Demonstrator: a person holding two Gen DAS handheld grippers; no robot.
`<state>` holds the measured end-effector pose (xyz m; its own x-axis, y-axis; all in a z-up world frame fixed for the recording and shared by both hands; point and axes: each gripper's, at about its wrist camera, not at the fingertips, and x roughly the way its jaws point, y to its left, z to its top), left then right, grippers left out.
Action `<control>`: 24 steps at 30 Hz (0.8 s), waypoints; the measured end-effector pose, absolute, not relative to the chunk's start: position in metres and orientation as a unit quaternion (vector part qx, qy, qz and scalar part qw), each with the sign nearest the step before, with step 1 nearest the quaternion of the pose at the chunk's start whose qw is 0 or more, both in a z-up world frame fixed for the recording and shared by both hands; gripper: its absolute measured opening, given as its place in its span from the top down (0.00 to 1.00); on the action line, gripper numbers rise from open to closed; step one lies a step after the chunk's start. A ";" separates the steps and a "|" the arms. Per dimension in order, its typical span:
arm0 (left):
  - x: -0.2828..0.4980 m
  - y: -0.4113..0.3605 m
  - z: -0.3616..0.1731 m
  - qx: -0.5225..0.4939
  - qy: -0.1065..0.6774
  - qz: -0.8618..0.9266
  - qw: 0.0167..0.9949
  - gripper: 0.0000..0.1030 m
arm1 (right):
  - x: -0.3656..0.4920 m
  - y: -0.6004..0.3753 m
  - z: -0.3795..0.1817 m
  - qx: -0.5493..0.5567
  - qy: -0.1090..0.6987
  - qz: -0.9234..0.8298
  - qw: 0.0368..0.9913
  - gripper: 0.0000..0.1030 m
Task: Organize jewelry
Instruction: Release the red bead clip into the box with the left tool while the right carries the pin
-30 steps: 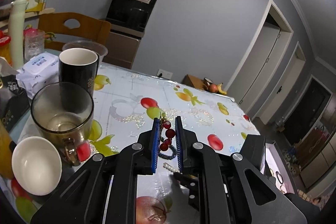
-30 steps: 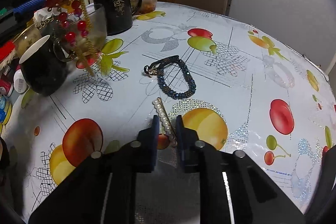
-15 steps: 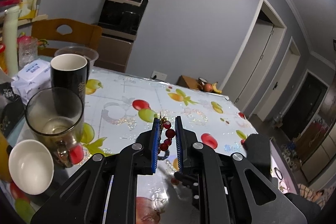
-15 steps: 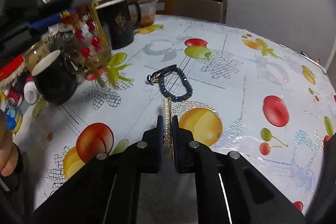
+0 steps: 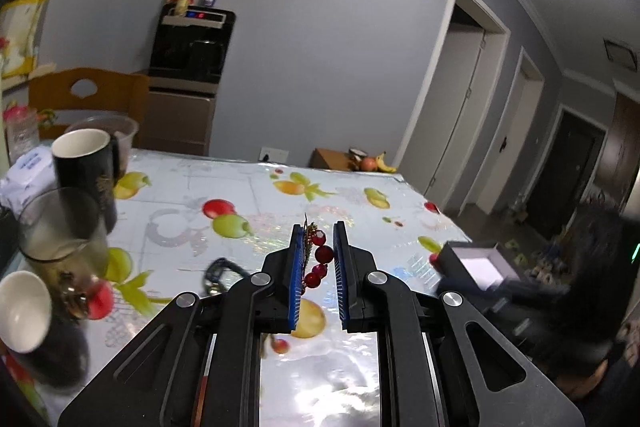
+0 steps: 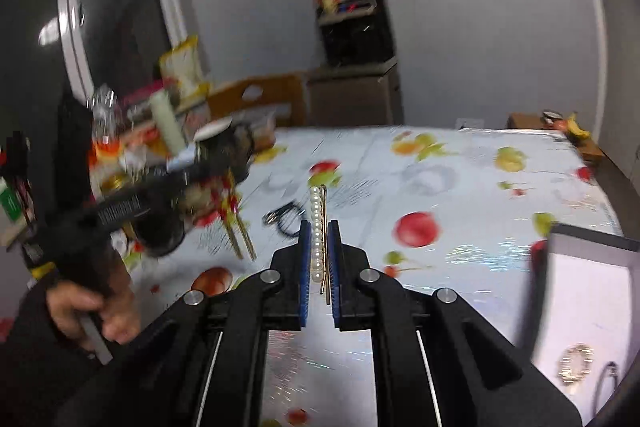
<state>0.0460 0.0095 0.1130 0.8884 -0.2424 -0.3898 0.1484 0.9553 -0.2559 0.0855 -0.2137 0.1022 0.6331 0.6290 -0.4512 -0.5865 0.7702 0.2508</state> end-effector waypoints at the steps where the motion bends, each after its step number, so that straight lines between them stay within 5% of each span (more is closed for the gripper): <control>1: 0.047 -0.001 0.113 -0.100 0.216 -0.107 0.965 0.86 | 0.084 -0.226 0.106 0.040 0.256 0.325 0.909 0.92; 10: 0.041 -0.089 0.122 -0.069 0.201 -0.170 0.962 0.85 | 0.086 -0.338 0.116 0.059 0.224 0.231 0.945 0.92; 24: 0.082 -0.213 0.133 -0.020 0.217 -0.253 0.943 0.85 | 0.124 -0.417 0.079 0.053 0.321 0.175 0.929 0.92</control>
<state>0.0817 -0.2130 0.1327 0.7780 -0.4851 -0.3991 0.4679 0.8715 -0.1472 0.1240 -0.4166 0.0791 0.7321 0.3595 -0.5786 -0.2913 0.9331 0.2111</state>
